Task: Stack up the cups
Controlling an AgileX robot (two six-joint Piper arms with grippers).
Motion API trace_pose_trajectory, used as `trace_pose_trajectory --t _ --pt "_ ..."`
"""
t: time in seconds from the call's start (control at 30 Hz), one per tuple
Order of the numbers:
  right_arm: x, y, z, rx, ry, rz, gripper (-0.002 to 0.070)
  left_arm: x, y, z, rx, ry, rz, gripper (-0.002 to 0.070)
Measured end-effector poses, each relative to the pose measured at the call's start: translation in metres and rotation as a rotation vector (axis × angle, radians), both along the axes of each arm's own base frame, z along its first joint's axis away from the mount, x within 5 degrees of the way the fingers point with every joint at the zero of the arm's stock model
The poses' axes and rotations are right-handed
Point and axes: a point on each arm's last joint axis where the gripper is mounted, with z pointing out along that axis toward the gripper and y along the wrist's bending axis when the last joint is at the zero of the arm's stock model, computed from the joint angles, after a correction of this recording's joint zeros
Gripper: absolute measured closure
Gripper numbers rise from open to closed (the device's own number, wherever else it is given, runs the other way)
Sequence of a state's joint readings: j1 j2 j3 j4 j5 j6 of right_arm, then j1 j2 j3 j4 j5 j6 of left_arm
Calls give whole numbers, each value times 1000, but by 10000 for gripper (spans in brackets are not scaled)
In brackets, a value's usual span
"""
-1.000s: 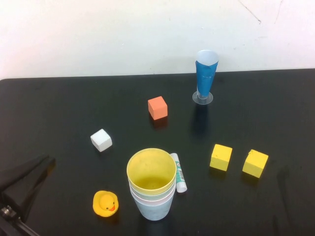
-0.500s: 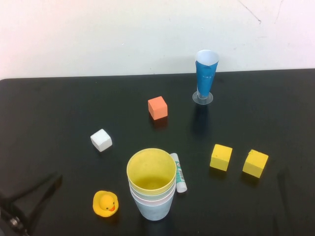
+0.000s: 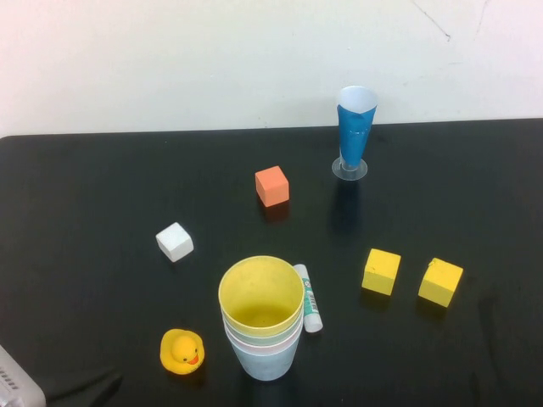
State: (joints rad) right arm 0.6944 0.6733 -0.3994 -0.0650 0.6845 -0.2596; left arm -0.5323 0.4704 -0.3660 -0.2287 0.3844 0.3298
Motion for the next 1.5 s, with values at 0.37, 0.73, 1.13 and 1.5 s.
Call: trace_pose_trajectory --t 0.37,0.73,1.13,1.5 --pt "0 0 0 -2 5 -1 678 -5 2 -25 47 84 -9 676" --pt "0 0 0 -3 7 -1 678 -40 24 -87 25 -2 1 675" --pt "-1 -1 -1 -9 18 -3 678 -28 43 -78 -198 -229 406 676" --pt "-2 -1 -2 -13 24 -3 678 -29 48 -89 -260 -73 546 676"
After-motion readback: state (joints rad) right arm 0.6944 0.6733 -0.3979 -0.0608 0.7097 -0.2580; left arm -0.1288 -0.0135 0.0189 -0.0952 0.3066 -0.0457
